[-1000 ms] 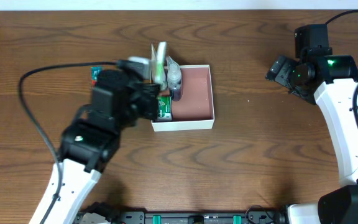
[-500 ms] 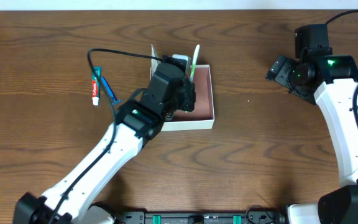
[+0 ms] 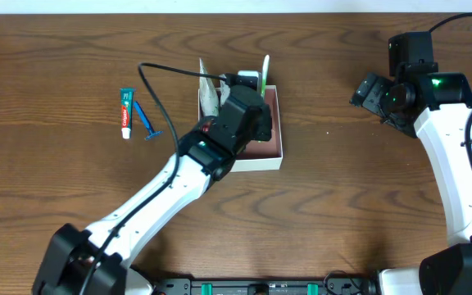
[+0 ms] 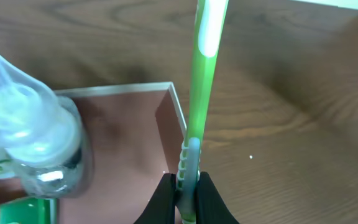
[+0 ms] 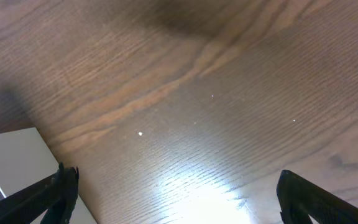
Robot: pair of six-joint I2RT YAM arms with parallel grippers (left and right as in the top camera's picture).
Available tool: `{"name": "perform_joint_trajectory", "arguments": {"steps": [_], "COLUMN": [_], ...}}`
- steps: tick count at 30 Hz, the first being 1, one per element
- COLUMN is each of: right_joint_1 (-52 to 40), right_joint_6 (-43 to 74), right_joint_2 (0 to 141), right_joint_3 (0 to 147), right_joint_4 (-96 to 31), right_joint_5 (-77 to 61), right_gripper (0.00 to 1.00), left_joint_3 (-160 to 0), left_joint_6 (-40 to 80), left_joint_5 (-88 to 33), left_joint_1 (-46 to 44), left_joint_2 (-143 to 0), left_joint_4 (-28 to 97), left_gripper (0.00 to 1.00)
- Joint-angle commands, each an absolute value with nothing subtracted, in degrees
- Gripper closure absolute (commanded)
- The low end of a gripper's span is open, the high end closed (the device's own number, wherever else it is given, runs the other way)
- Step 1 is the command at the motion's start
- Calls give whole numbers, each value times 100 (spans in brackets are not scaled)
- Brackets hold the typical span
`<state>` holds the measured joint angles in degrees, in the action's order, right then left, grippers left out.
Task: Pack container
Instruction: 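Carry the toothbrush with the left gripper into the box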
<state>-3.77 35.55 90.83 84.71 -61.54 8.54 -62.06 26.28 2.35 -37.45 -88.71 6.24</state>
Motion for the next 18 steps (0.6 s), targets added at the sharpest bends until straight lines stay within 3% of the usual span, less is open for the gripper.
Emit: {"name": "perform_joint_trajectory", "arguments": {"steps": [1,18], "right_joint_1": [-340,-340], "right_joint_6": [3553,3553], "right_joint_2": [8967,8967], "right_joint_3": [8549,8549], "right_joint_4": [-6156,-6156], "right_joint_5": [873,873], "right_gripper": [1,1], "left_joint_3": [-6294,-6292], "left_joint_6": [2930,3227], "left_joint_5": [434,364], "left_joint_1": [-3811,-3861], "left_joint_2": [-9063,-9588], "left_joint_4": [513,397], "left_gripper": [94,94]}}
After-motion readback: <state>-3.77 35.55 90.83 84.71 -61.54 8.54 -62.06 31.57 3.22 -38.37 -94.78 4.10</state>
